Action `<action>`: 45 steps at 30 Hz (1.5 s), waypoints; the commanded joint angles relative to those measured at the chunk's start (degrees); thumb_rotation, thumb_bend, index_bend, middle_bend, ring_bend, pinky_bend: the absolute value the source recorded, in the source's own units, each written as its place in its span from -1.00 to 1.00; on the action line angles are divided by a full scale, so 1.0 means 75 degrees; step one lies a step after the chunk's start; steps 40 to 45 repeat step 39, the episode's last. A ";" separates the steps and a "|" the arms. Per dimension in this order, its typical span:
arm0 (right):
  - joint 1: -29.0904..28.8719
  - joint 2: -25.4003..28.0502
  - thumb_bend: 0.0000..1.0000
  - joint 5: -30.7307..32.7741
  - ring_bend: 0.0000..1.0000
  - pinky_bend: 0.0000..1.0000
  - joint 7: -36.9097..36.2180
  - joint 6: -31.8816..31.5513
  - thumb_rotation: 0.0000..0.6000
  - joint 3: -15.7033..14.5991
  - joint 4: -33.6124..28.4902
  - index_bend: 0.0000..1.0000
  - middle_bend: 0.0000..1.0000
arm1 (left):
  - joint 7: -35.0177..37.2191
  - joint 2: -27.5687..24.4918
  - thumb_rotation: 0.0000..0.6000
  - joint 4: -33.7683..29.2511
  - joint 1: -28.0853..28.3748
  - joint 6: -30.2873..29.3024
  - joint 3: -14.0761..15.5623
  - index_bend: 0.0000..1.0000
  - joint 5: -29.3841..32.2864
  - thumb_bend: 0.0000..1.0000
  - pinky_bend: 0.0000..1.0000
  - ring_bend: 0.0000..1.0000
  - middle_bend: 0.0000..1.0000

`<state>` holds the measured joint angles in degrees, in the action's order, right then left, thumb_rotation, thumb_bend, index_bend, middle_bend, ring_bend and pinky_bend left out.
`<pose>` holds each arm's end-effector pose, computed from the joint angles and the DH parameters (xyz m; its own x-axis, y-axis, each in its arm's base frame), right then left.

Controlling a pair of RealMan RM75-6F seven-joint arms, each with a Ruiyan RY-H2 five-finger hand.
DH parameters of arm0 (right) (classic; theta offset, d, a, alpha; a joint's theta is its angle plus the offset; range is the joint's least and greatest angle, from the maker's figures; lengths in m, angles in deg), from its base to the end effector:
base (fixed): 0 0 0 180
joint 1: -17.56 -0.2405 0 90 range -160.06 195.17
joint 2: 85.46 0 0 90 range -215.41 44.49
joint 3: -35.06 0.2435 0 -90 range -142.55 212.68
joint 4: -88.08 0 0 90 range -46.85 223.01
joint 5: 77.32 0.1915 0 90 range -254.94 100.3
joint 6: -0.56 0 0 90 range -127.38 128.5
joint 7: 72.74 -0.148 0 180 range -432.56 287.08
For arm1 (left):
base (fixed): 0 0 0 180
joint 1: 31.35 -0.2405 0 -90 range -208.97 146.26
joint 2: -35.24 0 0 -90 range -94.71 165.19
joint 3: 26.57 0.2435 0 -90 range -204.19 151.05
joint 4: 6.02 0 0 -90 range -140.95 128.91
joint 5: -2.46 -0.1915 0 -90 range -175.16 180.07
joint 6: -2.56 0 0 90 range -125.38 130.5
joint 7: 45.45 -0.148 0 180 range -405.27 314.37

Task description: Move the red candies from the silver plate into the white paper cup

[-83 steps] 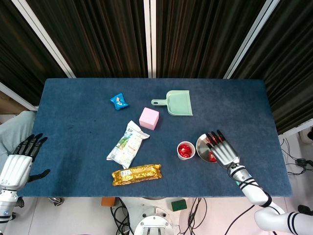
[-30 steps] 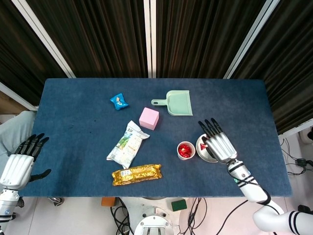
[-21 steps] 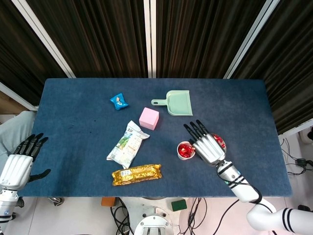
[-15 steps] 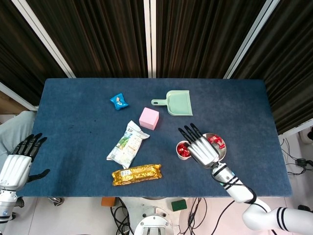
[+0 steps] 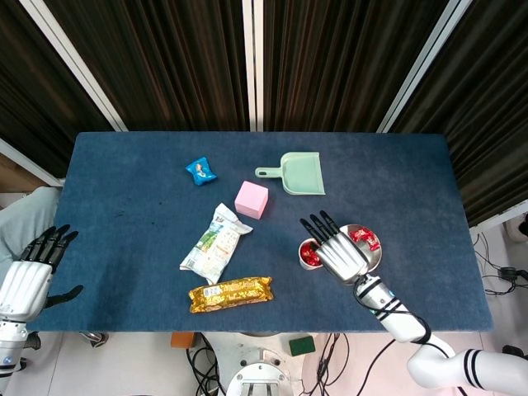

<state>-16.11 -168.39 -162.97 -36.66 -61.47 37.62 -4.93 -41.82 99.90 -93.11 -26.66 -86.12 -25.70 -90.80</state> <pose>-0.1454 -0.2673 0.0169 0.7232 0.0143 0.6905 -0.5480 -0.5965 0.5864 -0.2930 0.1693 0.1670 0.4195 0.0075 0.9077 0.9005 -0.1292 -0.4151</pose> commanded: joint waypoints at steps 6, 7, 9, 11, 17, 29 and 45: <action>0.0044 0.0144 -0.27 -0.0137 -1.00 -1.00 -0.0208 -0.0142 1.00 -0.0011 -0.0030 -0.60 -1.00 | -0.0026 0.0006 1.00 -0.0005 0.0012 0.0039 -0.0006 -0.77 0.0024 -0.82 -0.65 -0.92 -0.86; 0.0061 0.0177 -0.27 -0.0161 -1.00 -1.00 -0.0243 -0.0183 1.00 -0.0012 -0.0053 -0.62 -1.00 | -0.0027 0.0007 1.00 -0.0006 0.0012 0.0042 -0.0006 -0.77 0.0026 -0.83 -0.65 -0.92 -0.86; 0.0130 0.0287 -0.27 -0.0232 -1.00 -1.00 -0.0353 -0.0324 1.00 -0.0022 -0.0120 -0.65 -1.00 | -0.0027 0.0007 1.00 -0.0006 0.0011 0.0042 -0.0009 -0.77 0.0030 -0.82 -0.65 -0.92 -0.86; 0.0240 0.0452 -0.27 -0.0321 -1.00 -1.00 -0.0531 -0.0529 1.00 -0.0041 -0.0202 -0.66 -1.00 | -0.0021 0.0007 1.00 -0.0004 0.0012 0.0039 -0.0010 -0.78 0.0028 -0.82 -0.65 -0.92 -0.86; 0.0864 0.1126 -0.29 -0.0604 -1.00 -1.00 -0.1407 -0.1560 1.00 -0.0146 -0.0289 -0.81 -1.00 | -0.0006 0.0006 1.00 0.0002 0.0000 -0.0004 -0.0013 -0.78 0.0007 -0.82 -0.65 -0.92 -0.86; 0.2816 0.2036 -0.27 -0.0050 -1.00 -1.00 -0.3841 -0.3646 1.00 -0.0362 0.1068 -1.00 -1.00 | -0.0087 0.0013 1.00 -0.0042 -0.0064 -0.0120 -0.0024 -0.77 0.0004 -0.83 -0.65 -0.92 -0.86; 0.3543 0.2205 -0.31 0.0828 -1.00 -1.00 -0.4681 -0.3272 1.00 -0.0381 0.1464 -1.00 -1.00 | -0.0206 0.0042 1.00 -0.0088 -0.0147 -0.0241 -0.0051 -0.77 0.0036 -0.82 -0.65 -0.92 -0.86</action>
